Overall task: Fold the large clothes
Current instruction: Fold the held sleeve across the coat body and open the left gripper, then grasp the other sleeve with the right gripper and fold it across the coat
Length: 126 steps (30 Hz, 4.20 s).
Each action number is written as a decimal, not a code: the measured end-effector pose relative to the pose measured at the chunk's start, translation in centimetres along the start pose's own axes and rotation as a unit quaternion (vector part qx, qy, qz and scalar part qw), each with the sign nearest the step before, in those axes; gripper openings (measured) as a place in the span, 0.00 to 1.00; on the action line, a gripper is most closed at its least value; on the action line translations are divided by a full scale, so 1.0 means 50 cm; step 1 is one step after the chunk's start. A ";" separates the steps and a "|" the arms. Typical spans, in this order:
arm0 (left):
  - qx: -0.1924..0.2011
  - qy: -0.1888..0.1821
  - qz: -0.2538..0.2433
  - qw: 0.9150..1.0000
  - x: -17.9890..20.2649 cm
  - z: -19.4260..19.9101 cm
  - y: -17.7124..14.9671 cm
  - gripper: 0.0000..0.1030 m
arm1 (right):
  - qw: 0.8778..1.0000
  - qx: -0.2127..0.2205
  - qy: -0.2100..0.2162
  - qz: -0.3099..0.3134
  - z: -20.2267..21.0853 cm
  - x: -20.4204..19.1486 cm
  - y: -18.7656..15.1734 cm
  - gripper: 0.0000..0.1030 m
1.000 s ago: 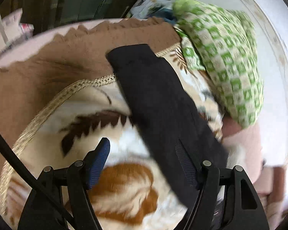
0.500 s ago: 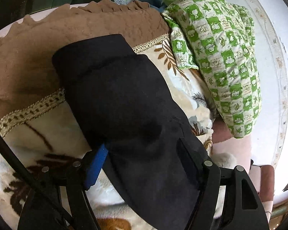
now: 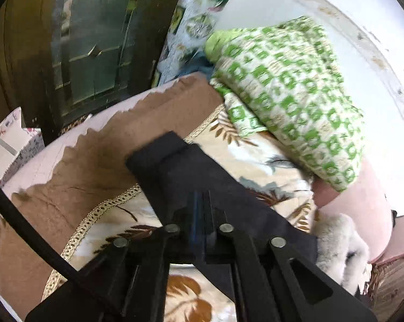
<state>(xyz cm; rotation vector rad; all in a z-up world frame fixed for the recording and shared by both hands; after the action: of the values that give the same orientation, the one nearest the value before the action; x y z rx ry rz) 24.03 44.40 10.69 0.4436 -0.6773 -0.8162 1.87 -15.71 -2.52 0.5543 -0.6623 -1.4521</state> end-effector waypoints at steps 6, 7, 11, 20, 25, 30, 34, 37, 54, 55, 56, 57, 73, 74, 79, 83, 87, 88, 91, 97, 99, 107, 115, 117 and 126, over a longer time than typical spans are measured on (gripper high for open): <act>-0.028 -0.060 0.105 0.992 -0.066 -0.027 -0.021 0.73 | 1.000 0.010 0.002 -0.008 0.023 0.016 -0.009 0.94; -0.042 -0.078 0.126 0.988 -0.084 -0.045 -0.029 0.73 | 1.000 0.006 -0.004 -0.011 0.020 0.023 -0.013 0.94; -0.078 -0.125 0.169 0.974 -0.135 -0.112 -0.059 0.73 | 1.000 -0.015 -0.015 -0.017 0.001 0.036 -0.024 0.94; -0.119 -0.227 0.165 0.953 -0.120 -0.251 -0.079 0.71 | 0.997 -0.025 -0.063 0.039 -0.024 0.015 -0.023 0.95; -0.112 -0.187 0.191 0.957 -0.115 -0.290 -0.072 0.71 | 0.996 -0.028 -0.071 0.038 -0.031 0.016 -0.020 0.96; -0.105 -0.111 0.135 0.979 -0.079 -0.256 -0.058 0.12 | 0.996 -0.023 -0.074 0.039 -0.030 0.013 -0.021 0.96; -0.078 -0.096 0.062 0.990 0.003 -0.163 -0.042 0.08 | 0.997 -0.025 -0.059 0.033 -0.023 0.014 -0.017 0.89; -0.058 -0.123 0.003 0.991 0.111 -0.061 -0.046 0.07 | 0.999 -0.025 -0.022 0.023 -0.007 0.008 -0.007 0.81; -0.136 -0.253 -0.303 0.909 0.689 0.146 -0.599 0.34 | 0.983 0.060 0.016 -0.176 0.055 0.247 0.079 0.82; -0.150 -0.247 -0.313 0.905 0.688 0.138 -0.639 0.44 | 0.980 0.054 0.017 -0.190 0.049 0.265 0.075 0.82; -0.160 -0.245 -0.313 0.904 0.680 0.137 -0.671 0.50 | 0.978 0.049 0.022 -0.201 0.045 0.281 0.072 0.82; -0.161 -0.243 -0.309 0.905 0.670 0.136 -0.685 0.56 | 0.977 0.046 0.026 -0.208 0.043 0.289 0.070 0.82; 0.013 -0.084 -0.256 0.963 0.323 0.298 -0.630 0.74 | 0.969 -0.073 0.140 -0.190 -0.243 0.137 0.208 0.91; 0.022 -0.067 -0.258 0.963 0.309 0.299 -0.623 0.74 | 0.971 -0.088 0.130 -0.181 -0.273 0.118 0.212 0.90; 0.040 0.000 -0.269 0.962 0.233 0.295 -0.601 0.74 | 0.965 -0.087 0.174 -0.176 -0.241 0.086 0.250 0.06; 0.038 0.004 -0.258 0.965 0.212 0.290 -0.606 0.74 | 0.968 -0.045 0.168 -0.180 -0.158 0.134 0.269 0.06; 0.030 -0.002 -0.260 0.965 0.209 0.297 -0.628 0.74 | 0.973 -0.035 0.104 -0.201 -0.126 0.230 0.246 0.06; 0.028 -0.003 -0.263 0.964 0.212 0.299 -0.635 0.74 | 0.972 -0.041 0.100 -0.211 -0.134 0.251 0.237 0.06; 0.021 -0.007 -0.270 0.963 0.223 0.308 -0.658 0.74 | 0.968 -0.071 0.083 -0.225 -0.171 0.284 0.198 0.06; 0.018 -0.030 -0.291 0.956 0.261 0.353 -0.697 0.74 | 0.964 -0.085 0.062 -0.244 -0.236 0.282 0.150 0.12; 0.024 -0.036 -0.307 0.951 0.281 0.370 -0.708 0.74 | 0.962 -0.092 0.066 -0.247 -0.233 0.293 0.148 0.13; 0.022 -0.067 -0.343 0.937 0.345 0.390 -0.742 0.74 | 0.955 -0.014 0.035 -0.294 -0.131 0.518 0.134 0.58; -0.014 -0.049 -0.356 0.933 0.362 0.342 -0.767 0.74 | 0.888 0.005 0.011 -0.460 -0.204 0.841 0.062 0.59; -0.013 -0.034 -0.362 0.931 0.362 0.328 -0.766 0.74 | 0.874 0.012 0.021 -0.485 -0.229 0.880 0.059 0.59; -0.045 -0.017 -0.345 0.937 0.356 0.282 -0.765 0.74 | 0.825 0.032 0.059 -0.561 -0.297 0.935 0.106 0.25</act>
<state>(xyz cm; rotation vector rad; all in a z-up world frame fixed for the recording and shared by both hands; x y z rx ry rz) 3.35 5.50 4.41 0.5948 -0.5095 -1.5157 16.21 -62.81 -5.85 1.1945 -0.2399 -2.4604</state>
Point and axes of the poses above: each gripper's, at about its wrist camera, not at the fingertips, and z roughly against the way its jaws point, x to its right, y to its top, the point moved 6 cm from there along -z, roughly the way its jaws point, and after that the axes turned 2 degrees about x, right-handed, at the moved point
